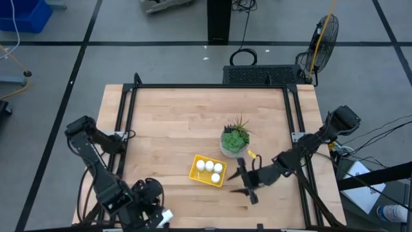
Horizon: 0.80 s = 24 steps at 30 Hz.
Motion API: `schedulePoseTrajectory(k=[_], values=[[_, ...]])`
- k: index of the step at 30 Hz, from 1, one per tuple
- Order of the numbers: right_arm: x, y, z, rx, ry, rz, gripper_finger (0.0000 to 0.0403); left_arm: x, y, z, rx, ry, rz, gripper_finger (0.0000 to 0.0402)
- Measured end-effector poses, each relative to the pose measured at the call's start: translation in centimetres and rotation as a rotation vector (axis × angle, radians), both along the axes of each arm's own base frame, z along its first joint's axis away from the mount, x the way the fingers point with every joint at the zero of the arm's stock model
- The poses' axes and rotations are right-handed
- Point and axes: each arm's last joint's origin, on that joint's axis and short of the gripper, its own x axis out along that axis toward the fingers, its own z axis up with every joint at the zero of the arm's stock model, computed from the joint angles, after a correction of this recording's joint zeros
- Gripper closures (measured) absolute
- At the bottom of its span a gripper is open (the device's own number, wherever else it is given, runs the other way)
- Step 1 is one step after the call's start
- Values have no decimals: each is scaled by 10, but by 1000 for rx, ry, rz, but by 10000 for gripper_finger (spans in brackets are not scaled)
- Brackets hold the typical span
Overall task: Pick and place pill bottles into a basket
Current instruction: Put the white pill bottle into the yellow bin
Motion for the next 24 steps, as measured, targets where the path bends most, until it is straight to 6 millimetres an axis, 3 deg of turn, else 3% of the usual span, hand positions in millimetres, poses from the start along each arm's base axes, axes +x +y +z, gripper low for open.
schedulePoseTrajectory(k=[11, 18, 24], values=[[-27, 38, 9, 63, -107, -62, 217, -8, 1, -6, 183, -73, 11, 236], [-32, 44, 12, 62, -128, -32, 218, -9, -18, -43, 162, 1, 169, 236], [-33, 45, 12, 29, -137, -18, 218, -7, -17, -43, 179, -12, 186, 236]])
